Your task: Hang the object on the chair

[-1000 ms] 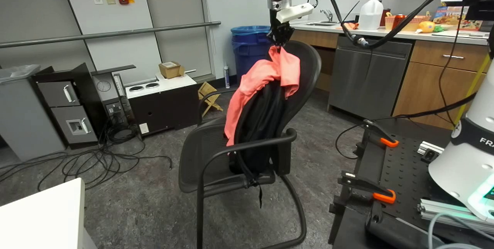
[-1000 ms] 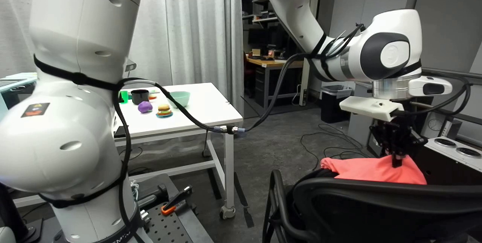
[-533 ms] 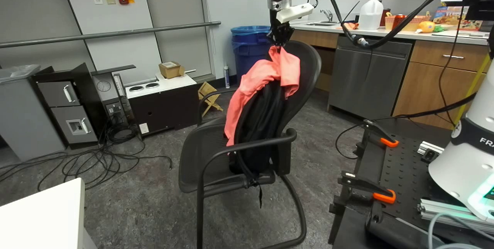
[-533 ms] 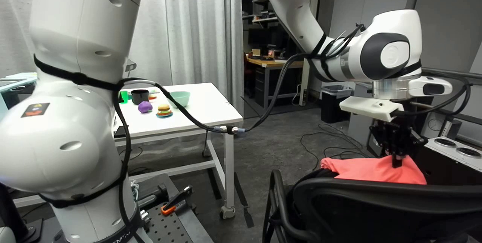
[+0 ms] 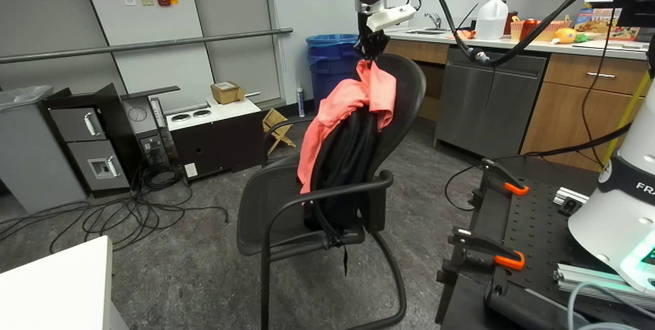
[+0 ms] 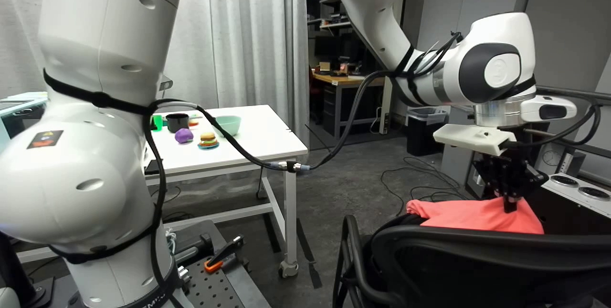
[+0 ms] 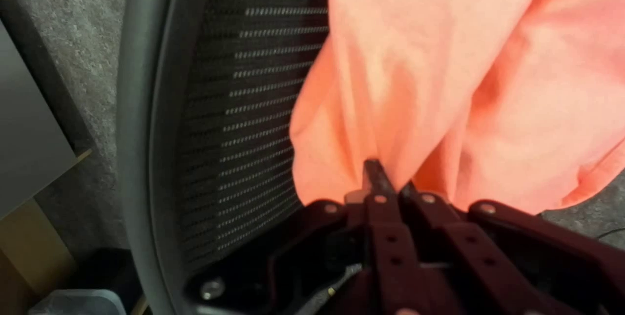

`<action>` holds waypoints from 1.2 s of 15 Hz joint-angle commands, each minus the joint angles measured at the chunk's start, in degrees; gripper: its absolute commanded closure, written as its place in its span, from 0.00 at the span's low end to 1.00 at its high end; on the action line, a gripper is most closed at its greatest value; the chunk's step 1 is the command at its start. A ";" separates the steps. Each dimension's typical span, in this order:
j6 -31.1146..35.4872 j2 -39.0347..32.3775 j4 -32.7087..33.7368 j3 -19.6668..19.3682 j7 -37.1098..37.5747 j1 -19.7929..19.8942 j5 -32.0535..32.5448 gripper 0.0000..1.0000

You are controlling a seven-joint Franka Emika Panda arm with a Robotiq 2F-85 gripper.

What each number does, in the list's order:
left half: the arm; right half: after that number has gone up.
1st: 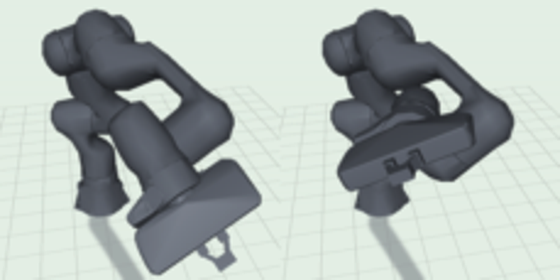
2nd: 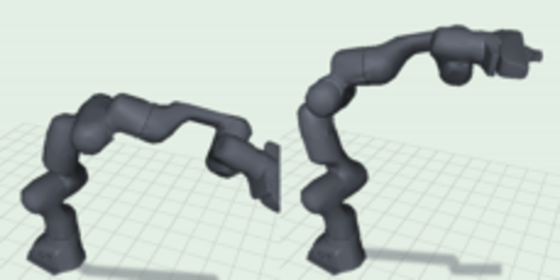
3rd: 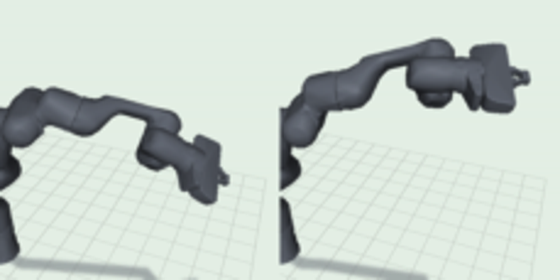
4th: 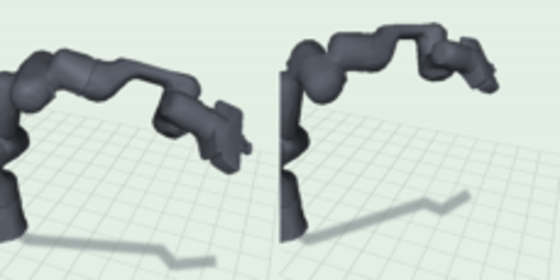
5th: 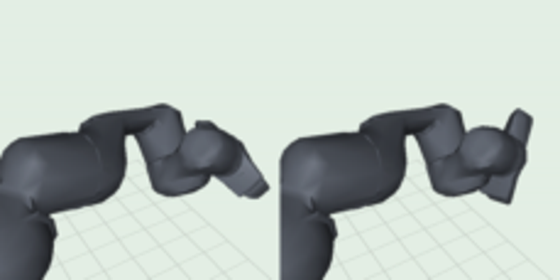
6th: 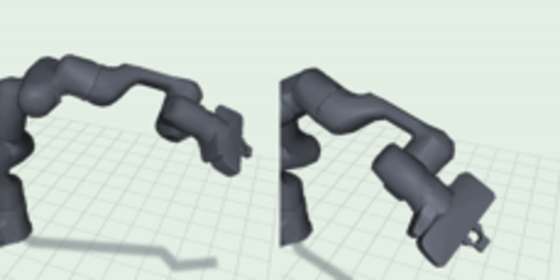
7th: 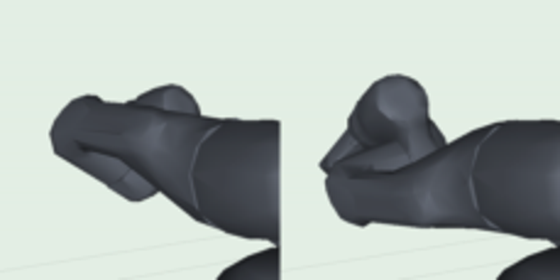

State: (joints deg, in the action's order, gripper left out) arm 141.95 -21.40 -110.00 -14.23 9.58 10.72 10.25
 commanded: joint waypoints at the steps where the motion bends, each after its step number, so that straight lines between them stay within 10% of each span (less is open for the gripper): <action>1: -6.41 8.24 -0.82 -1.81 3.79 -2.95 3.14 0.99; 8: -20.28 17.54 0.57 1.35 6.27 -3.58 9.36 0.99; 18: -18.62 20.66 -4.53 1.75 31.04 -3.46 23.81 0.99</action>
State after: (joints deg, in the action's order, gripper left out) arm 123.56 -3.68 -112.02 -13.05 33.87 7.17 30.15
